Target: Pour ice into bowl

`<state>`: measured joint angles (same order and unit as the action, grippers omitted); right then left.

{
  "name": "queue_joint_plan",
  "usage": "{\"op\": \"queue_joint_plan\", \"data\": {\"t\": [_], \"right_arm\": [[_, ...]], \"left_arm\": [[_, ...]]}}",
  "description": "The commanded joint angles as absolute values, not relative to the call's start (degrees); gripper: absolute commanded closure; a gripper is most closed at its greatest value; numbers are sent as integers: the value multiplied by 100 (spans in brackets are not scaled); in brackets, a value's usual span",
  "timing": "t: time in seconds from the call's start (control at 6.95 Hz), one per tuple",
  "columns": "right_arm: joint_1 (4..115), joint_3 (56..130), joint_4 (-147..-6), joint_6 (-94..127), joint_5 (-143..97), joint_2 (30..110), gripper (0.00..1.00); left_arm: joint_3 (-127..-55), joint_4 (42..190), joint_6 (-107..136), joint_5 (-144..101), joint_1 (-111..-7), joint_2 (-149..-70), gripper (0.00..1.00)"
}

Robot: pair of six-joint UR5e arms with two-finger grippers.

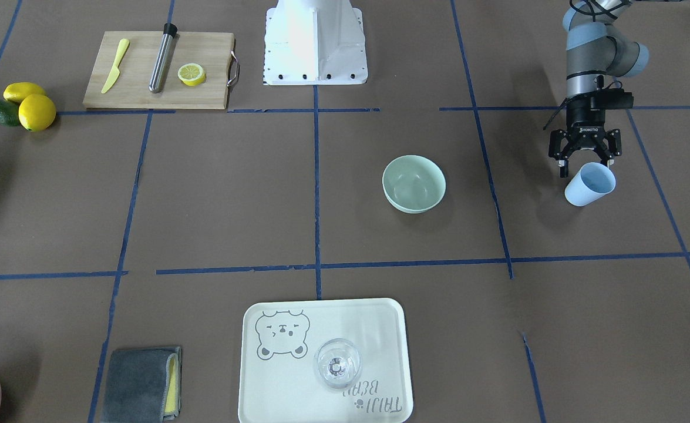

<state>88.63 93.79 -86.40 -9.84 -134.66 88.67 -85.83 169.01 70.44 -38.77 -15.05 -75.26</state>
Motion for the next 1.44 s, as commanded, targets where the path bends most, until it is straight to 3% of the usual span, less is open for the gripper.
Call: {"op": "queue_joint_plan", "data": {"t": [0.0, 1.15, 1.3], "right_arm": [[8859, 9378, -8640, -984, -13465, 8851, 0], [8895, 9369, -8640, -984, -13456, 8815, 0], [8895, 9369, -8640, -984, -13456, 8815, 0]], "left_arm": [[-8394, 16901, 7049, -3885, -1599, -7682, 0], [-7964, 16893, 7224, -3885, -1969, -8121, 1], [-7945, 16893, 7225, -3876, -1969, -8147, 14]]}}
